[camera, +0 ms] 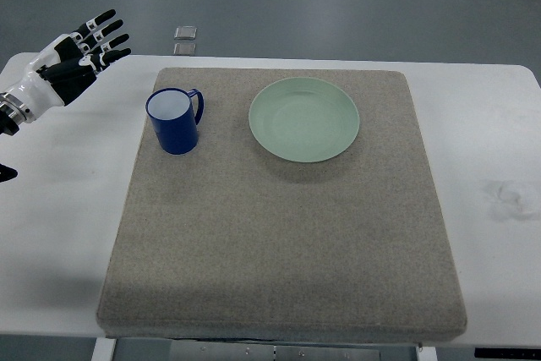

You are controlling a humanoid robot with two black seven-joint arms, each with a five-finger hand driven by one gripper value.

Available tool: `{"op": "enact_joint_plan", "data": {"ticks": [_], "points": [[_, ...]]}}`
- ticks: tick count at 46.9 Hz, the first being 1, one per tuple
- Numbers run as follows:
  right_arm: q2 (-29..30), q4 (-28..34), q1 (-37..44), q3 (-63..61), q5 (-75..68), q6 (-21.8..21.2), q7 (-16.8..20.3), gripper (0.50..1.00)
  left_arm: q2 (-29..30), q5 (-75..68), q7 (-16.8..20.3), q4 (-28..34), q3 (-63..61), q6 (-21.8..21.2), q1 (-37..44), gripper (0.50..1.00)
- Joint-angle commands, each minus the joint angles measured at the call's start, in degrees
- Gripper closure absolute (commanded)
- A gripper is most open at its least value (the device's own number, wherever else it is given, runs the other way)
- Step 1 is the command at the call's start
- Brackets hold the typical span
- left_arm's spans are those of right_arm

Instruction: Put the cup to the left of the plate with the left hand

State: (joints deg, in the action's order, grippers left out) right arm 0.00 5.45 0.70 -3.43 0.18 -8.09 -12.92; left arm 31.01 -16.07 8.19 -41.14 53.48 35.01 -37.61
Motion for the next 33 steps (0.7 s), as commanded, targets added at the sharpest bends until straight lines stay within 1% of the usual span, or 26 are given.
{"op": "enact_joint_plan", "data": {"ticks": [1,7,12,22,33], "points": [[0.0,0.0,0.0,0.0,0.0,0.0,0.0,0.568,0.19,5.43,-5.72,0.27,0.04,-0.01,-0.09,0.501],[0.0,0.0,0.0,0.0,0.0,0.0,0.0,0.568,2.39,11.32,-11.96,0.27,0.48,-0.01,-1.05,0.5],[0.0,0.0,0.0,0.0,0.0,0.0,0.0,0.568,2.39,15.01,-15.22,0.27,0.74,-0.01,-2.02,0.5],[0.0,0.0,0.0,0.0,0.0,0.0,0.0,0.568,2.21,20.64,-18.56,0.09,0.83,-0.01,-4.75,0.5],[0.0,0.0,0.0,0.0,-0.09,0.09,0.0,0.568,1.86,25.13,-20.23,-0.35,0.74,-0.01,-5.36,0.5]]}}
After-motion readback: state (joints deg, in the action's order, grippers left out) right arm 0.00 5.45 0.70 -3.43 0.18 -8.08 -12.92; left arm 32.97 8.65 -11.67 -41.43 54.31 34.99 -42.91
